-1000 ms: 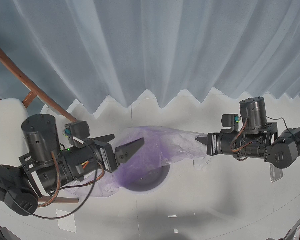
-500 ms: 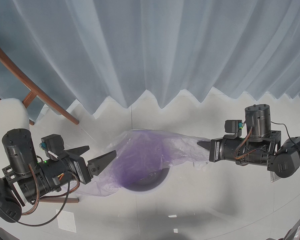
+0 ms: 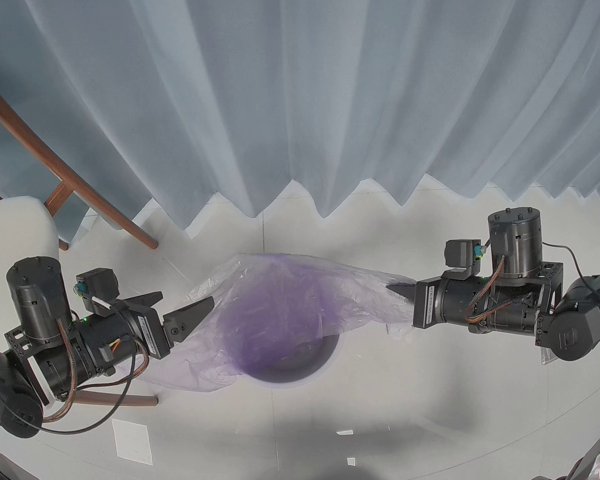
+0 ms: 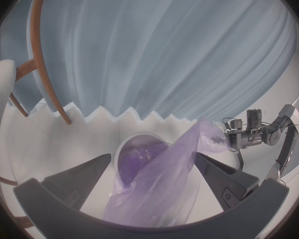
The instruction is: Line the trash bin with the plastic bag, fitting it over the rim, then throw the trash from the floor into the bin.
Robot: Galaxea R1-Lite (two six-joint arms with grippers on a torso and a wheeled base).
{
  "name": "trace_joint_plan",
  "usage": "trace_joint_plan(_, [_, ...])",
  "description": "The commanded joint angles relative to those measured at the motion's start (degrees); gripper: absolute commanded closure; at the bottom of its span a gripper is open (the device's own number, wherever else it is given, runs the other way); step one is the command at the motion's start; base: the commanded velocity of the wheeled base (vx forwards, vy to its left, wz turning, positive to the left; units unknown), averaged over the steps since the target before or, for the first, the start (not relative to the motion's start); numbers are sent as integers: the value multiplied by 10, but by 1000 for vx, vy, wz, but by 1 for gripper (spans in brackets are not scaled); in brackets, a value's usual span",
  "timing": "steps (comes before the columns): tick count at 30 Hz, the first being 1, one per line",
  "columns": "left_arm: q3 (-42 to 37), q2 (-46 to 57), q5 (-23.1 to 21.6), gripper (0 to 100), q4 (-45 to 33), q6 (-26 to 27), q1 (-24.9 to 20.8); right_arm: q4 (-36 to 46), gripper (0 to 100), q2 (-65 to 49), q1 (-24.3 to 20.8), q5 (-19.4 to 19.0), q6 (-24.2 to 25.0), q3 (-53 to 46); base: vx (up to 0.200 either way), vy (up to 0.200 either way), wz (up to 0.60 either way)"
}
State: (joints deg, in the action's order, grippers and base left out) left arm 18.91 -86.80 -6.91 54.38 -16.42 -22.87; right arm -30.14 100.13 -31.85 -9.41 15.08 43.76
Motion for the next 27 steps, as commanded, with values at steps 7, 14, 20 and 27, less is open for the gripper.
trace_joint_plan(7, [40, -67, 2, 0, 7, 0, 10, 1, 100, -22, -12, 0, 0, -7, 0, 0, 0])
trace_joint_plan(14, [60, -69, -2, 100, 1, -1, -23, -2, 100, -21, -10, -1, -3, -10, 0, 0, 0])
trace_joint_plan(20, [14, -47, -13, 100, -1, -1, -62, -5, 100, 11, -7, -3, -10, 15, 0, 0, 0])
trace_joint_plan(27, [-8, -50, -9, 100, 6, -33, -66, -76, 100, 115, -1, -3, -26, 97, 0, 0, 0])
